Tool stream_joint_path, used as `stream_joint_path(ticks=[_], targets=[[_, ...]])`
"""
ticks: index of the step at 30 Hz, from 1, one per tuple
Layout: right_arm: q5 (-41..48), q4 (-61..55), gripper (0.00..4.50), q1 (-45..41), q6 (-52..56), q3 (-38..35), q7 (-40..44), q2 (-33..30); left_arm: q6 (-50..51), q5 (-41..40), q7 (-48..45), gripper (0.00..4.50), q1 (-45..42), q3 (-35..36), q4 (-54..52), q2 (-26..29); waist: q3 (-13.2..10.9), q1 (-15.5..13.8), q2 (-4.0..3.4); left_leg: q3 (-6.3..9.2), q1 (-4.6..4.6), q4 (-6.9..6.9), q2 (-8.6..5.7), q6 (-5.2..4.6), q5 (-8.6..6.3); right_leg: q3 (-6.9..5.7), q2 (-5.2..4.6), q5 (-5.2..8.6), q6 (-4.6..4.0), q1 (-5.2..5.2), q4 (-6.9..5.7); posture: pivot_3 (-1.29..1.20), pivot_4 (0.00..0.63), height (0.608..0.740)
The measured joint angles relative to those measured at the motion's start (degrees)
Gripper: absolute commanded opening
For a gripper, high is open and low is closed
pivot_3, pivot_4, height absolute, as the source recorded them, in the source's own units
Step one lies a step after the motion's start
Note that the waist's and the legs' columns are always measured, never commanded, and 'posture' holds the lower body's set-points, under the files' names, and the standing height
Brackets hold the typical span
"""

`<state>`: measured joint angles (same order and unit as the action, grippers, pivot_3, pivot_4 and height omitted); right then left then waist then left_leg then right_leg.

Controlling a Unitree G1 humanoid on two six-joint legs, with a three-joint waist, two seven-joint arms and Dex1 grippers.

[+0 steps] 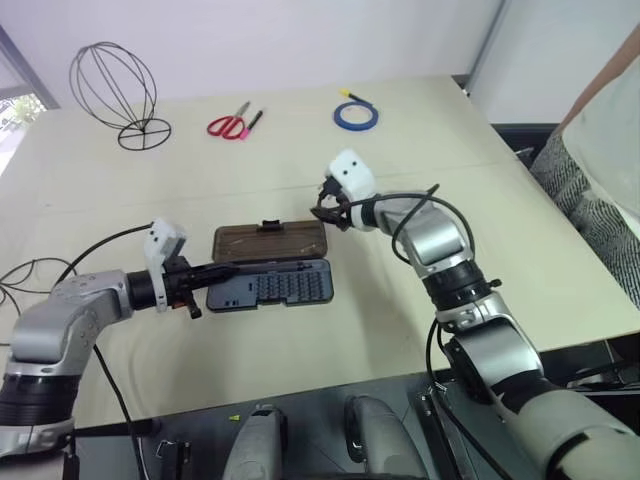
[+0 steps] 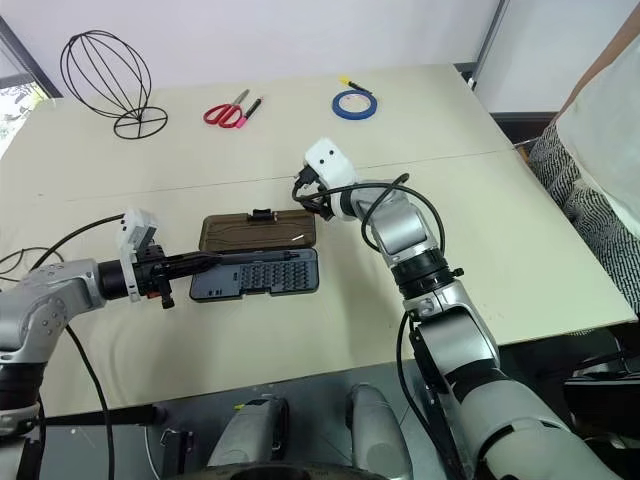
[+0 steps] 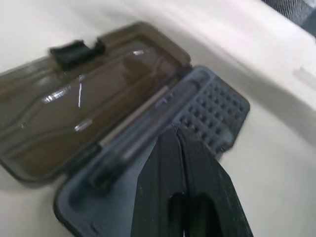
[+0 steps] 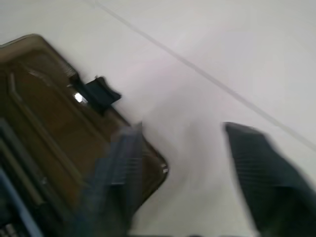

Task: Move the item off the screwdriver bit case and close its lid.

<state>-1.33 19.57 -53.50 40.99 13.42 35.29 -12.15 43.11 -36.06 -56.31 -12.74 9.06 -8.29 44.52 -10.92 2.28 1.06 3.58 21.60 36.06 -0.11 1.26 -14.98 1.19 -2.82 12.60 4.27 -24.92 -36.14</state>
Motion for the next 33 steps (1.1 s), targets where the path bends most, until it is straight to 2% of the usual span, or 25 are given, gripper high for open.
stream_joint_path(ticks=[1, 9, 13, 21, 33], targets=[[0.04, 0.36, 4.45, -0.02, 0.42, 0.39, 0.44, 0.02, -0.15, 0.39, 0.05, 0.0, 0.37, -0.22, -0.4, -0.01, 0.0, 0.1, 0.0, -0.01, 0.0, -0.01, 0.0, 0.0, 0.0, 0.0, 0.0, 0.0, 0.01, 0.0, 0.0, 0.0, 0.15, 0.74], [1.12, 7.5, 4.45, -3.28, 7.5, -0.26, -0.64, 3.64, -1.37, 1.54, 0.95, 0.0, 0.76, -1.29, -0.83, -0.35, 0.0, 0.35, 0.0, 0.0, -0.01, -0.05, 0.02, -0.01, 0.0, 0.0, 0.06, 0.0, 0.01, -0.06, -0.04, 0.0, 0.15, 0.74], [1.06, 10.94, 4.45, -4.78, 6.62, -0.46, -1.95, 4.92, -1.89, 1.83, 1.87, 0.0, 0.76, -1.52, -0.81, -1.51, 0.0, 0.27, 0.0, -0.01, 0.01, -0.04, 0.02, -0.01, 0.0, 0.0, 0.04, -0.01, 0.02, -0.06, -0.02, 0.0, 0.15, 0.74], [-0.25, 18.72, 4.45, -7.08, -3.13, 1.56, -0.44, 5.37, -2.51, 2.33, 3.01, 0.0, 0.93, -1.52, -0.82, -2.06, 0.0, 0.42, 0.0, -0.01, 0.01, -0.05, 0.02, -0.01, 0.0, 0.01, 0.06, -0.01, 0.02, -0.07, -0.03, 0.0, 0.15, 0.74], [-1.35, 33.9, 4.45, -12.73, -19.16, 2.12, 8.84, 6.41, -3.76, 3.03, 4.22, 0.0, 1.96, -1.48, -1.03, -2.49, 0.0, 0.41, -0.01, 0.0, 0.0, -0.06, 0.02, -0.01, 0.0, 0.01, 0.06, -0.01, 0.02, -0.07, -0.03, 0.0, 0.15, 0.74]])
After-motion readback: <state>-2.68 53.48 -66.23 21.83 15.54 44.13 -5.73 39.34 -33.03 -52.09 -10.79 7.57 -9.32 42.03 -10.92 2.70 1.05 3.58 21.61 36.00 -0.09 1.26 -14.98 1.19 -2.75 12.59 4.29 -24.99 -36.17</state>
